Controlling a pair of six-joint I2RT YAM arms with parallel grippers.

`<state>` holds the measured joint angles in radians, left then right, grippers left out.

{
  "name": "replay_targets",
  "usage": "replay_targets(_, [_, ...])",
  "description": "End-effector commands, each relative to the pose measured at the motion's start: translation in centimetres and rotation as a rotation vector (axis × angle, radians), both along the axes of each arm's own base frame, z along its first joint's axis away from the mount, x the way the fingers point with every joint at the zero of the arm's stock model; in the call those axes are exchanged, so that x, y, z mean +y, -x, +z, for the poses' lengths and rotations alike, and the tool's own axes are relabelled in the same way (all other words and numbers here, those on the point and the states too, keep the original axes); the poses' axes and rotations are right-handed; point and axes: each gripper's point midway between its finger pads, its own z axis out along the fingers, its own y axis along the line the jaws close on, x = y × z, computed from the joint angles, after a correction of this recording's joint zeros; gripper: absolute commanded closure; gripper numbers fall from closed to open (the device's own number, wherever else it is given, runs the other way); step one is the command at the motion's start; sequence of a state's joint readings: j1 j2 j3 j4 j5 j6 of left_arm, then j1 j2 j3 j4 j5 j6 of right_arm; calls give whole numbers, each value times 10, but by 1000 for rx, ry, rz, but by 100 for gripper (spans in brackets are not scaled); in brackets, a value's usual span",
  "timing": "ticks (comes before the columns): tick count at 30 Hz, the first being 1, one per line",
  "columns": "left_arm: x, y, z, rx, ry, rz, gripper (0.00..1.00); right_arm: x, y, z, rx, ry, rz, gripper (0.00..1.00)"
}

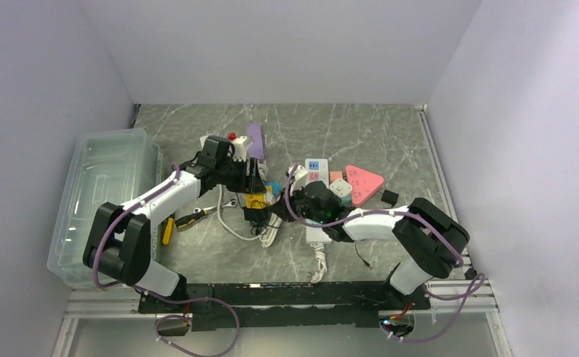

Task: Pull the plug off the socket
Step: Remove the plug from the socket.

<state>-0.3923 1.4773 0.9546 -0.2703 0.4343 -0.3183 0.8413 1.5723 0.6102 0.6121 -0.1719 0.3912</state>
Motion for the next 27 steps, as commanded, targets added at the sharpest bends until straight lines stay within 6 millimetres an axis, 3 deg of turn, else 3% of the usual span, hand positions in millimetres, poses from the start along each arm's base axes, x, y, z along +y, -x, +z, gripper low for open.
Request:
replay_targets(1, [3, -24, 28, -118, -14, 28, 100, 15, 2, 41, -191, -2, 0, 100])
replay_targets(9, [6, -25, 22, -99, -35, 44, 100, 20, 5, 39, -238, 77, -67, 100])
replay_targets(18, [4, -25, 21, -100, -29, 32, 100, -4, -12, 45, -60, -128, -54, 100])
replay_targets(27, [5, -26, 16, -85, -39, 39, 100, -2, -11, 44, -47, -140, -13, 100])
